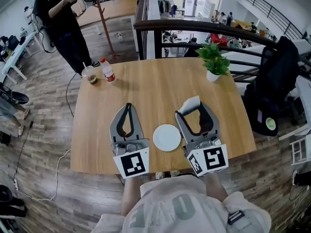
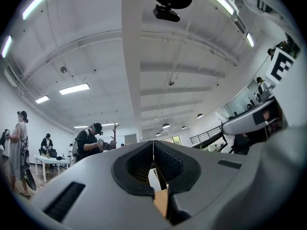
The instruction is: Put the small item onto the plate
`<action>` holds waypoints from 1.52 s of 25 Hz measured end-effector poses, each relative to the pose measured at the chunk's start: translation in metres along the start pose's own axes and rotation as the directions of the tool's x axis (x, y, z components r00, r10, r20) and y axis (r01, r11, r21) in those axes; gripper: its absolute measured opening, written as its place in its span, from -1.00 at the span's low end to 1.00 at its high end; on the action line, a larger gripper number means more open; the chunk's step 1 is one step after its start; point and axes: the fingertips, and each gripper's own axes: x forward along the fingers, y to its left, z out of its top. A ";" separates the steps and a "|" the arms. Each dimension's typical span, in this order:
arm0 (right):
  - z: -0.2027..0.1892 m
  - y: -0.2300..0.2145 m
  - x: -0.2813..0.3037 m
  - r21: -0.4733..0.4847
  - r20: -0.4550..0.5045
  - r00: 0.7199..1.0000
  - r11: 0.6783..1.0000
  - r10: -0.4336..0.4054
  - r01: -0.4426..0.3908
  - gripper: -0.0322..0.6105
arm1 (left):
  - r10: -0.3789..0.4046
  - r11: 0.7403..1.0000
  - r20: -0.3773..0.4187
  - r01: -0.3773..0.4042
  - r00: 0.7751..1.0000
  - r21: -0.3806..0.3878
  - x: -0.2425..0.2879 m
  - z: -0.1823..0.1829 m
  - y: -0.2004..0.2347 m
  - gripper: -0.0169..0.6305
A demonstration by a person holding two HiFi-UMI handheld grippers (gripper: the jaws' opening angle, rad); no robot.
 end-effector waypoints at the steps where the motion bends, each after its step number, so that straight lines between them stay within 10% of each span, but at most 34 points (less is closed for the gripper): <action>1: 0.002 -0.003 0.001 -0.002 0.008 1.000 1.000 0.004 -0.004 0.06 | 0.004 1.000 0.003 -0.004 1.000 -0.001 0.002 0.001 -0.002 -0.92; 24: -0.079 0.000 0.048 0.008 -0.208 0.974 0.996 0.086 -0.087 0.06 | 0.036 0.998 -0.131 -0.029 0.991 0.052 -0.006 -0.042 -0.011 -0.92; 38: -0.202 0.032 0.037 -0.033 -0.500 0.848 0.975 0.175 -0.220 0.06 | 0.036 0.997 -0.196 -0.048 0.980 -0.060 -0.021 -0.086 -0.015 -0.92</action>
